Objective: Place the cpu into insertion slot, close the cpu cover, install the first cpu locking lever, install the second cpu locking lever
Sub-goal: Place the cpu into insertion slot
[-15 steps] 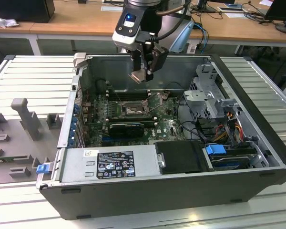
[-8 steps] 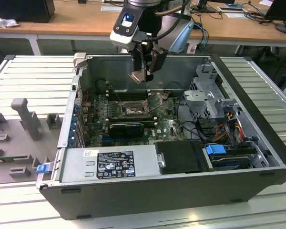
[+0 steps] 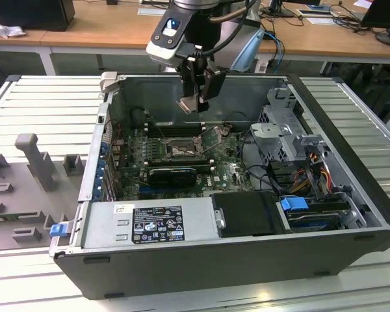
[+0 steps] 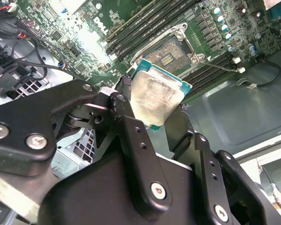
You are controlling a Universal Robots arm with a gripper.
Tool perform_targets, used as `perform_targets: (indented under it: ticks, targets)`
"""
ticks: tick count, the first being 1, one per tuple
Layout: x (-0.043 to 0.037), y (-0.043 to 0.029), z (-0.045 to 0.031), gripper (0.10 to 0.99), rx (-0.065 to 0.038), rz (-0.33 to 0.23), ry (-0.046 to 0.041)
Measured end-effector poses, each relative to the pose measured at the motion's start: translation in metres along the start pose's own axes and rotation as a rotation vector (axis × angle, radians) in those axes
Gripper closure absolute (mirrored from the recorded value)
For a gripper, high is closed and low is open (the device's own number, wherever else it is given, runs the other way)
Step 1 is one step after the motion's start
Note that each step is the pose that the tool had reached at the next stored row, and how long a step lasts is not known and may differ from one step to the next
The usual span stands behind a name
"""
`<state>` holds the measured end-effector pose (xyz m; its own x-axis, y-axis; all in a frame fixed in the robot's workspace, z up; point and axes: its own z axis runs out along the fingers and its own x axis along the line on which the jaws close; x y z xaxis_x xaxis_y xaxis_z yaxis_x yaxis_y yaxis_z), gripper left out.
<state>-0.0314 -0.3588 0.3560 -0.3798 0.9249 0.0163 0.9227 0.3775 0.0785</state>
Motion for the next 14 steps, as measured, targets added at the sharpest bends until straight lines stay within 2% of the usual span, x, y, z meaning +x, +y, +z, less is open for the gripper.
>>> perform_targets:
  ticks: [14]
  targets:
    - [0.0000, -0.0001, 0.0019, 0.557, -0.001, 0.100, -0.0086]
